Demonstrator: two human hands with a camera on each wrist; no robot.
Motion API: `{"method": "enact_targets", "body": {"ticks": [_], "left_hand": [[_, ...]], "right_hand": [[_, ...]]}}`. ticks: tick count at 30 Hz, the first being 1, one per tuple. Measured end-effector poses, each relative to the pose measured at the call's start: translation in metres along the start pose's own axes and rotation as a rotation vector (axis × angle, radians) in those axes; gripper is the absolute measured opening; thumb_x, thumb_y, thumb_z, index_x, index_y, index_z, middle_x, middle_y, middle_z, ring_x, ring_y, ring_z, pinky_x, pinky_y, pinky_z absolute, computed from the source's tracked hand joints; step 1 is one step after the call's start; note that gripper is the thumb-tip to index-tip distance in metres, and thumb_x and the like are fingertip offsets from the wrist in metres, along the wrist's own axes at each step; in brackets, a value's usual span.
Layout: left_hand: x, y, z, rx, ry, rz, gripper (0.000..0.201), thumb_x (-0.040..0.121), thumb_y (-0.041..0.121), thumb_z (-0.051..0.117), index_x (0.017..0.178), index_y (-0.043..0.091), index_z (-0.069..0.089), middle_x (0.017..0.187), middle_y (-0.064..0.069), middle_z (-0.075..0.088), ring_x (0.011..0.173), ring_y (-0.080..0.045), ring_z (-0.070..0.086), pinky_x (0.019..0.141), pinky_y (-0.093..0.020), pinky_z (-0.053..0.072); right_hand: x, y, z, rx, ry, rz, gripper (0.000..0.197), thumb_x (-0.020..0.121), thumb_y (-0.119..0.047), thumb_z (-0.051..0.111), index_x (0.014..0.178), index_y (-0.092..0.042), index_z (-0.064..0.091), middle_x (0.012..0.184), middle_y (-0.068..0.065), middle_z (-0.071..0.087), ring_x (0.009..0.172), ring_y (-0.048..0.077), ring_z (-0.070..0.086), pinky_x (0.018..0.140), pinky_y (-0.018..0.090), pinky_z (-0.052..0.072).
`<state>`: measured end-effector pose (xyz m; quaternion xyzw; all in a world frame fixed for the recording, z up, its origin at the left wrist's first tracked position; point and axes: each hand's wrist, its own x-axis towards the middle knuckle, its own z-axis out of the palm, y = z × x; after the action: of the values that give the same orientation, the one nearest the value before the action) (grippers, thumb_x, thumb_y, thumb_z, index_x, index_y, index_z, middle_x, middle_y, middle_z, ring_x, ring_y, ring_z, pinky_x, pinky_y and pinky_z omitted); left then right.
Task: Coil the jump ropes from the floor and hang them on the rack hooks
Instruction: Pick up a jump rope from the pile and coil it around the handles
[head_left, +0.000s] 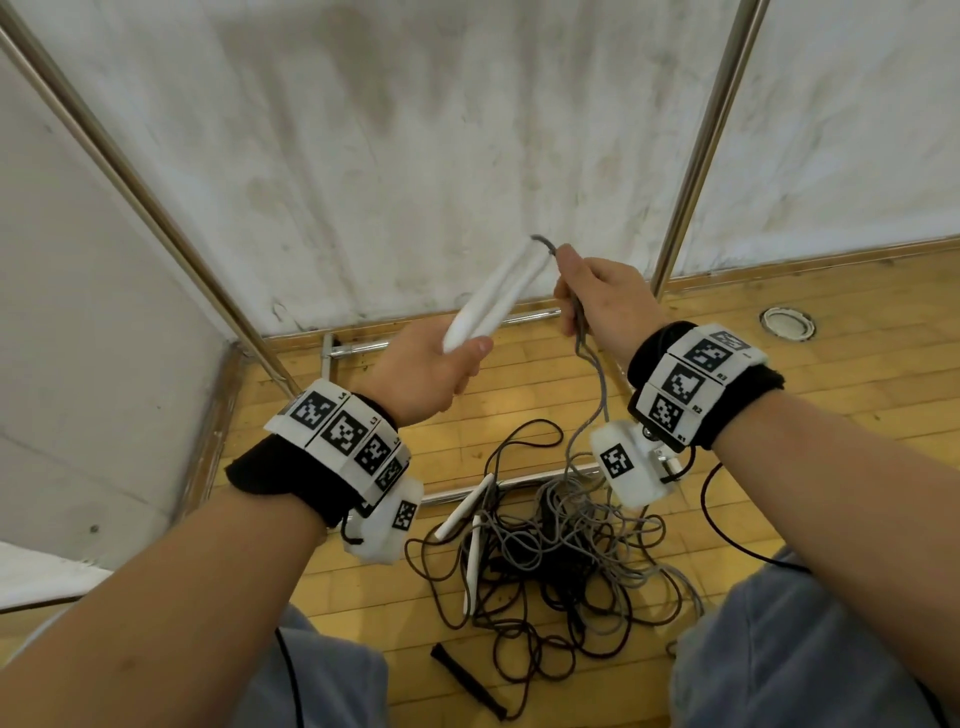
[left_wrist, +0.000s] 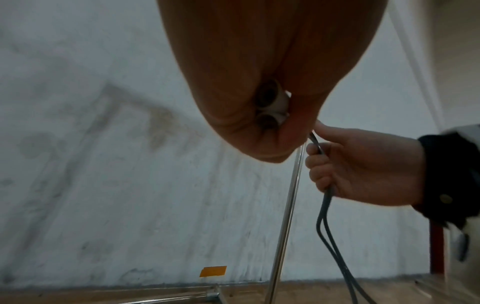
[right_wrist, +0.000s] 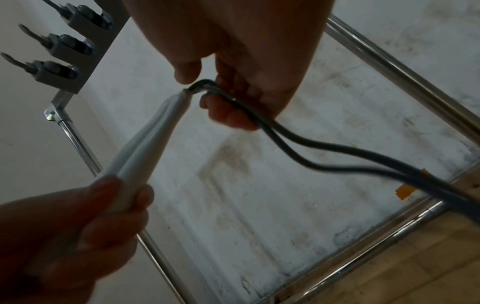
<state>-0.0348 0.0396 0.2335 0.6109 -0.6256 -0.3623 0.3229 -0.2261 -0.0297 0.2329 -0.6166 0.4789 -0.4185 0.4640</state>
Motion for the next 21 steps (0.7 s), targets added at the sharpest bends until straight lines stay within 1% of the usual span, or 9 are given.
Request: {"method": "enact_targets", "body": {"ticks": [2, 3, 4, 7, 10, 12, 15, 18, 21], "left_hand": [[0.001, 0.004, 0.0, -0.155, 0.069, 0.016, 0.019, 0.097, 0.026, 0.05, 0.087, 0.011, 0.056, 0.064, 0.001, 0.056, 0.05, -0.011, 0.051, 0.045, -0.026, 0.044], [0.002, 0.006, 0.001, -0.233, 0.105, 0.012, 0.016, 0.098, 0.025, 0.05, 0.09, 0.012, 0.055, 0.068, 0.001, 0.057, 0.051, -0.01, 0.053, 0.044, -0.025, 0.043], [0.003, 0.007, 0.001, -0.305, 0.141, 0.0, 0.014, 0.098, 0.024, 0.05, 0.092, 0.013, 0.055, 0.07, 0.0, 0.057, 0.051, -0.01, 0.054, 0.042, -0.024, 0.043], [0.009, 0.011, -0.002, -0.523, 0.256, -0.064, 0.012, 0.099, 0.023, 0.048, 0.095, 0.012, 0.05, 0.067, 0.0, 0.051, 0.049, -0.01, 0.046, 0.04, -0.021, 0.037], [0.015, 0.011, -0.008, -0.582, 0.311, -0.101, 0.012, 0.094, 0.022, 0.057, 0.088, 0.014, 0.05, 0.063, 0.003, 0.047, 0.046, -0.008, 0.041, 0.039, -0.02, 0.034], [0.016, 0.008, -0.007, -0.573, 0.297, -0.107, 0.012, 0.09, 0.018, 0.063, 0.085, 0.014, 0.052, 0.062, 0.003, 0.046, 0.046, -0.008, 0.041, 0.039, -0.019, 0.035], [0.018, 0.007, -0.003, -0.555, 0.326, -0.149, 0.012, 0.093, 0.021, 0.06, 0.087, 0.013, 0.053, 0.062, 0.001, 0.053, 0.049, -0.012, 0.05, 0.041, -0.021, 0.041], [0.019, 0.009, 0.001, -0.645, 0.323, -0.224, 0.015, 0.096, 0.027, 0.055, 0.1, 0.012, 0.054, 0.076, -0.005, 0.068, 0.061, -0.016, 0.068, 0.053, -0.026, 0.054], [0.018, 0.01, 0.005, -0.713, 0.244, -0.245, 0.023, 0.098, 0.028, 0.05, 0.111, 0.009, 0.055, 0.084, -0.009, 0.072, 0.074, -0.02, 0.071, 0.075, -0.034, 0.058]], "right_hand": [[-0.001, 0.003, 0.003, -0.028, -0.08, 0.004, 0.042, 0.094, -0.049, 0.042, 0.068, -0.02, 0.057, 0.059, -0.005, 0.058, 0.068, 0.021, 0.057, 0.079, 0.038, 0.049], [-0.002, 0.004, 0.005, -0.054, -0.126, 0.003, 0.04, 0.096, -0.046, 0.042, 0.071, -0.02, 0.058, 0.063, -0.004, 0.061, 0.073, 0.022, 0.059, 0.085, 0.04, 0.048], [-0.003, 0.006, 0.007, -0.109, -0.172, 0.001, 0.036, 0.097, -0.042, 0.041, 0.075, -0.02, 0.06, 0.066, -0.004, 0.063, 0.075, 0.021, 0.061, 0.087, 0.039, 0.048], [-0.009, 0.012, 0.016, -0.204, -0.278, 0.065, 0.026, 0.098, -0.028, 0.042, 0.081, -0.02, 0.061, 0.068, -0.001, 0.064, 0.072, 0.019, 0.063, 0.079, 0.035, 0.051], [-0.013, 0.014, 0.026, -0.003, -0.269, 0.165, 0.031, 0.099, -0.017, 0.042, 0.073, -0.012, 0.057, 0.065, 0.002, 0.058, 0.063, 0.018, 0.057, 0.079, 0.041, 0.053], [-0.013, 0.012, 0.031, 0.126, -0.212, 0.208, 0.033, 0.099, -0.016, 0.039, 0.071, -0.011, 0.055, 0.065, 0.003, 0.061, 0.065, 0.018, 0.061, 0.08, 0.039, 0.052], [-0.014, 0.007, 0.033, 0.351, -0.198, 0.28, 0.028, 0.1, -0.013, 0.035, 0.078, -0.008, 0.052, 0.06, 0.004, 0.055, 0.058, 0.022, 0.057, 0.069, 0.038, 0.055], [-0.02, 0.003, 0.037, 0.31, -0.294, 0.29, 0.029, 0.102, -0.018, 0.032, 0.081, -0.01, 0.05, 0.052, -0.002, 0.042, 0.042, 0.014, 0.042, 0.056, 0.032, 0.049], [-0.031, 0.001, 0.045, 0.174, -0.403, 0.277, 0.032, 0.102, -0.026, 0.034, 0.077, -0.013, 0.048, 0.048, -0.006, 0.036, 0.036, 0.008, 0.034, 0.043, 0.024, 0.041]]}}
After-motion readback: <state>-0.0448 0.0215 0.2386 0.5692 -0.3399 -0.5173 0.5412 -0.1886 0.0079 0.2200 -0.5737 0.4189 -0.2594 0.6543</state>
